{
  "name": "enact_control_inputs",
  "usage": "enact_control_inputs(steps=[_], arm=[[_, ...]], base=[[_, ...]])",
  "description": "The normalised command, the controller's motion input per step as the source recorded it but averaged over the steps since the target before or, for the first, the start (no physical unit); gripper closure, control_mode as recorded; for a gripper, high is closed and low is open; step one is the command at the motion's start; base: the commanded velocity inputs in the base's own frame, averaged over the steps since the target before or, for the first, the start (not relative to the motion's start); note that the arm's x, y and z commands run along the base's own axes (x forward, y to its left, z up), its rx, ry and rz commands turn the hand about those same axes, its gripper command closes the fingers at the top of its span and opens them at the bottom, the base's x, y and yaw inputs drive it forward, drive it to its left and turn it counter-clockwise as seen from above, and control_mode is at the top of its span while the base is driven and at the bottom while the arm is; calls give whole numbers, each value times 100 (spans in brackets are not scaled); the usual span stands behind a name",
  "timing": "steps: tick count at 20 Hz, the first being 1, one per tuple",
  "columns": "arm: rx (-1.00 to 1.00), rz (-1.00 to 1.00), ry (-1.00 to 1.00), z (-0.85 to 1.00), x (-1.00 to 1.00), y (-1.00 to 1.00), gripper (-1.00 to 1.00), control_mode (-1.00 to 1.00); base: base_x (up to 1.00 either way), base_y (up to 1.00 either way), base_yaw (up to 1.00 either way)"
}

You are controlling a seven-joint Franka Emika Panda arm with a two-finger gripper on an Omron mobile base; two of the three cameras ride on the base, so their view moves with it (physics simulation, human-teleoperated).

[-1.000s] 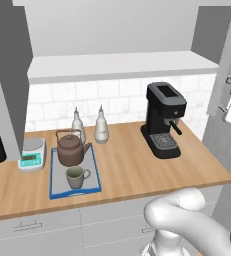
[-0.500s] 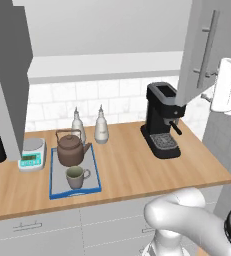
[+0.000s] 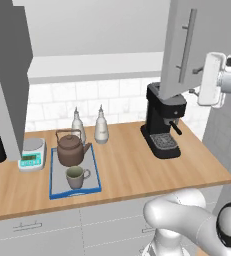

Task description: Pick the kettle from the counter and place it on the tray. Then pick the mug from the cabinet and place it on the tray. Then close the cabinet doors.

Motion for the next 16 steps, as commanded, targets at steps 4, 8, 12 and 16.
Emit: enact_control_inputs(steps=[4, 8, 12, 16], arm=[[-11, -27, 4, 0, 50, 63, -100, -100], [-10, -27, 6, 0, 55, 49, -100, -100], [-8, -24, 3, 0, 59, 35, -100, -100], [-7, -23, 1, -4, 65, 27, -100, -100]], base=[[0, 0, 0], [0, 0, 0], [0, 0, 0], [0, 0, 0]])
